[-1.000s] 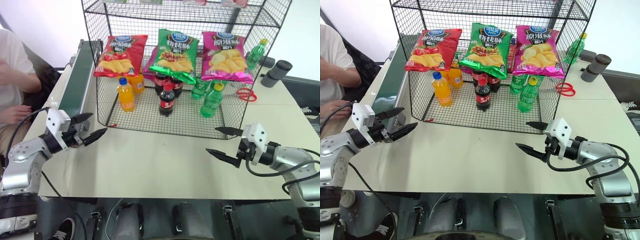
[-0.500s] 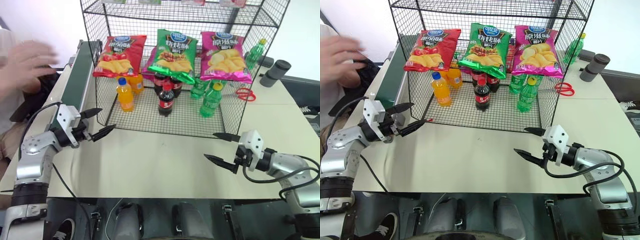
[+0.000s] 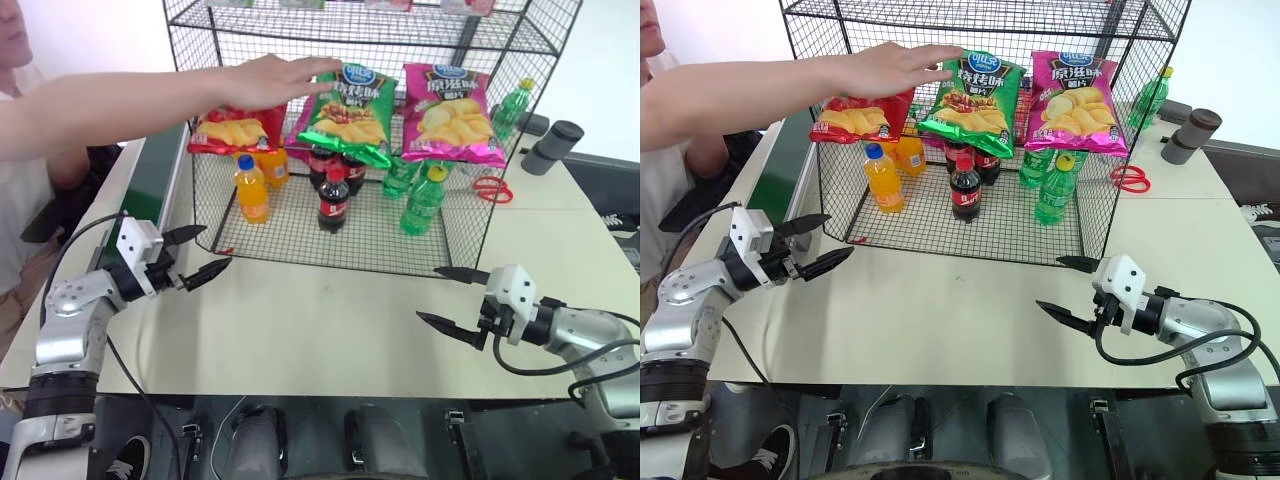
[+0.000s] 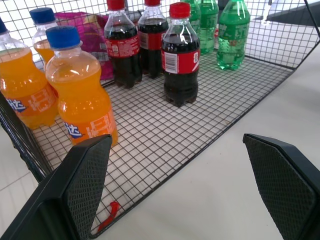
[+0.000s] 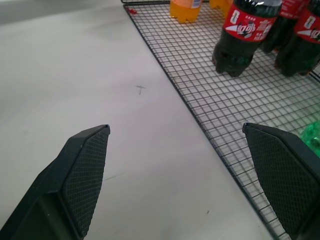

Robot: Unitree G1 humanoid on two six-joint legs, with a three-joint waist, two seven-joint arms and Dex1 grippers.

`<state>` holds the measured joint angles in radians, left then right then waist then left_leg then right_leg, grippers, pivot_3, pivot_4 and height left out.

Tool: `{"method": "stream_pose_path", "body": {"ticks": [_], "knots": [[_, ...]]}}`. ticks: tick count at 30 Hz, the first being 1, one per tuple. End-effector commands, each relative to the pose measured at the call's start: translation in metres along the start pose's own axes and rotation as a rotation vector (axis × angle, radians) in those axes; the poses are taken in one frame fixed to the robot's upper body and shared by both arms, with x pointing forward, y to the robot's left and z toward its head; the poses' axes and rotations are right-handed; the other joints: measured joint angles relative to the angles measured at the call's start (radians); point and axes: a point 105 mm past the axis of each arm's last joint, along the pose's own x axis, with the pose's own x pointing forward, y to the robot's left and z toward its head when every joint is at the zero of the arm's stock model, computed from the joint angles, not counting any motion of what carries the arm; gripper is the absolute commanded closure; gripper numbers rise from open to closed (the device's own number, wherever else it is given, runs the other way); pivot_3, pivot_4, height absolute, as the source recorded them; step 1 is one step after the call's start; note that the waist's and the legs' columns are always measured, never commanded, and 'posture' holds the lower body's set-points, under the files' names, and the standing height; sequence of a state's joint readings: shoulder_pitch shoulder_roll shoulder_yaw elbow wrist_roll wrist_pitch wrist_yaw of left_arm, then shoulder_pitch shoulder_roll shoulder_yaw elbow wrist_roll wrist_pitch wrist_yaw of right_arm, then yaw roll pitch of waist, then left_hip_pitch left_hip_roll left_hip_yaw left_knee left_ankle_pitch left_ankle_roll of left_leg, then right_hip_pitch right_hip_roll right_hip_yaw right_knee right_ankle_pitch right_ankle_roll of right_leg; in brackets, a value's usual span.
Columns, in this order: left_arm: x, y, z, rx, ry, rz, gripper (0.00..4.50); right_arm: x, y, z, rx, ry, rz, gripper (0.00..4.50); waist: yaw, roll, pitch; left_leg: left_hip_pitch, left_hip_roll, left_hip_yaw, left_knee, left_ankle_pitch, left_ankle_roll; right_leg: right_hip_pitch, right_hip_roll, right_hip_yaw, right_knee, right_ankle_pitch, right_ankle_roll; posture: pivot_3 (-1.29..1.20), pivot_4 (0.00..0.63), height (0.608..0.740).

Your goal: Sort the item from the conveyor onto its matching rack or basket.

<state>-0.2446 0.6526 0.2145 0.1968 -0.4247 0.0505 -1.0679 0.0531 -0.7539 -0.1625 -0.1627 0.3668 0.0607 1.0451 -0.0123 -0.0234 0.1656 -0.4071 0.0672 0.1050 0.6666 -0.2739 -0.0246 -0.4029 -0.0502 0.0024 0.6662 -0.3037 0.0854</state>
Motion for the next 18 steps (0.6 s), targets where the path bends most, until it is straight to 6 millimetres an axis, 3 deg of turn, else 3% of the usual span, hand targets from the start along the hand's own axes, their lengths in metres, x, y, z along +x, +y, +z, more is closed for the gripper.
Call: {"method": "stream_pose_path", "body": {"ticks": [1,18], "knots": [[-0.0025,0.0018,0.0120,0.044,-0.025,0.003,0.00,-0.0043,-0.0064,0.0078,-0.038,-0.011,-0.011,0.06,0.000,0.000,0.000,0.000,0.000,0.000,0.000,0.000,0.000,0.000,0.000,0.000,0.000,0.000,0.000,0.00,0.150,0.740],[-0.0017,-0.0029,0.0146,0.040,-0.027,-0.002,0.00,-0.0063,-0.0142,0.0049,-0.043,0.000,-0.019,0.06,0.001,0.000,0.000,0.000,0.000,0.000,0.000,0.000,0.000,0.000,0.000,0.000,0.000,0.000,0.000,0.00,0.150,0.740]]}}
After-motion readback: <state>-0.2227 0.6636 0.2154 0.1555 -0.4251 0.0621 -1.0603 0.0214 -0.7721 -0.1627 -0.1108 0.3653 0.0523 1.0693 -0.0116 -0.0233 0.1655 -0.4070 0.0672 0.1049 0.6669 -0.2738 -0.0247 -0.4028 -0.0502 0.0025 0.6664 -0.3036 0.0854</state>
